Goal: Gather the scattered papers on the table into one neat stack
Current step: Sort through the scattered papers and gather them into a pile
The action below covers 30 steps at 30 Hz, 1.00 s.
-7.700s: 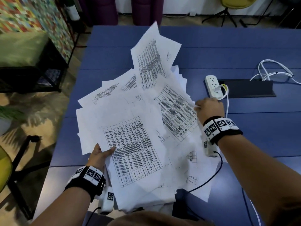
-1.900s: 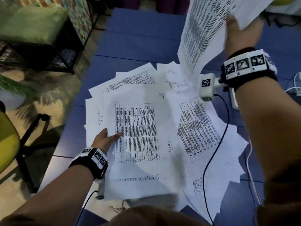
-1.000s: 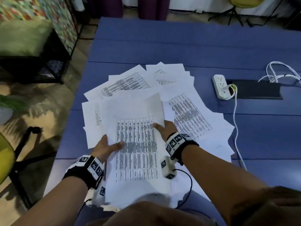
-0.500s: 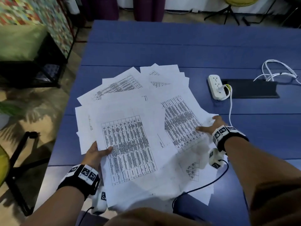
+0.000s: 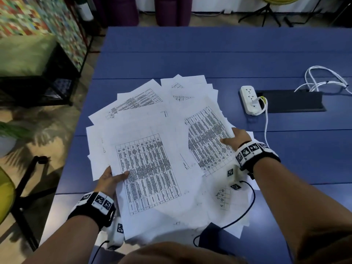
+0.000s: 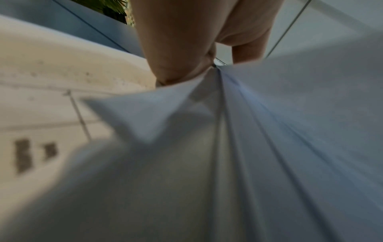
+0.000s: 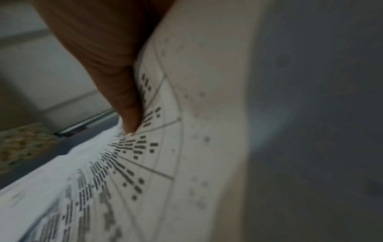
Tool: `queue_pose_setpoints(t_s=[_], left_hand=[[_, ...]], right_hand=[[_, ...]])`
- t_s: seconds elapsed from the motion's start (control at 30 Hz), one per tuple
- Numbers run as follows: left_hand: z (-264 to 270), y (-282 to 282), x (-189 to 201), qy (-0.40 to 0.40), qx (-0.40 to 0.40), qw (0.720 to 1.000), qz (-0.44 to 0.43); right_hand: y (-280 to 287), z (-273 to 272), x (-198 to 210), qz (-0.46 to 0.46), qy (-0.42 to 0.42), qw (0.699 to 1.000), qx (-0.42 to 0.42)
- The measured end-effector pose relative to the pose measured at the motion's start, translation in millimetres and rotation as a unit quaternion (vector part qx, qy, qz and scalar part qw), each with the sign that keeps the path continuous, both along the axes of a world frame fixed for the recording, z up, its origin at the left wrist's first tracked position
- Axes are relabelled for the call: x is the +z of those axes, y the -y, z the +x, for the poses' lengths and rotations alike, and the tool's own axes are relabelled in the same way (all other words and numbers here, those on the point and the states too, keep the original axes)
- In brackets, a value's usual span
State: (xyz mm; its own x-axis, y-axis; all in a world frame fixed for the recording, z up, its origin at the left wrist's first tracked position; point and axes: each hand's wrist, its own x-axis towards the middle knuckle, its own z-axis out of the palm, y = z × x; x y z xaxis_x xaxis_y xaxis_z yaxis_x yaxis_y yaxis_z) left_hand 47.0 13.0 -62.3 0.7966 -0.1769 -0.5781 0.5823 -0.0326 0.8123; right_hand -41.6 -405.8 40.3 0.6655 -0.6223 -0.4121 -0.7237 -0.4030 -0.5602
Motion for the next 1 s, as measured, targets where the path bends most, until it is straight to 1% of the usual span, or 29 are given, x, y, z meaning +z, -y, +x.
queue_pose_setpoints(t_s=[0.13,0.27,0.33,0.4,0.43,0.5,0.57,0.7,0.77,0.83,0.93,1.0], left_hand=[[-1.0,1.2,-5.0,0.008,0.007,1.000,-0.006],[-2.4,0.0,-8.0,0.005,0.015,0.999,-0.029],[-0.7,-4.7,-14.5,-0.001,0.022,0.999,-0.028],[0.4,-8.2,-15.5,0.006,0.006,1.000,-0.011],[-0.4,-7.9,-13.1,-0.002,0.007,1.000,-0.007],[-2.4,-5.2,-8.6,-0.030,0.035,0.999,-0.005],[-4.0,-2.6,-5.7,-0.035,0.046,0.998,-0.006],[-2.7,-1.9,-8.3,-0.039,0.042,0.998,0.006],[-3.8,-1.6,-5.3,-0.036,0.036,0.999,-0.007],[-4.0,-0.5,-2.7,-0.035,0.034,0.999,-0.001],[-5.6,1.6,7.2,-0.022,0.018,1.000,-0.013],[-7.5,3.1,13.7,-0.027,0.033,0.999,-0.002]], right_hand=[[-10.2,5.7,35.0,-0.053,0.087,0.994,0.047],[-26.2,10.3,74.1,-0.119,0.140,0.980,0.070],[-33.3,10.4,93.7,-0.163,0.163,0.970,0.076],[-37.4,9.1,114.4,-0.199,0.184,0.960,0.072],[-38.0,8.4,124.2,-0.216,0.197,0.954,0.071],[-38.4,7.9,142.4,-0.251,0.227,0.938,0.071],[-39.1,9.4,158.5,-0.266,0.267,0.924,0.061],[-45.1,16.0,188.1,-0.230,0.365,0.902,0.017],[-51.2,17.7,201.7,-0.193,0.407,0.893,0.001],[-58.3,19.1,210.7,-0.135,0.448,0.884,-0.018],[-64.0,16.4,208.8,-0.035,0.489,0.871,-0.033],[-66.6,14.0,197.3,-0.002,0.484,0.874,-0.049]])
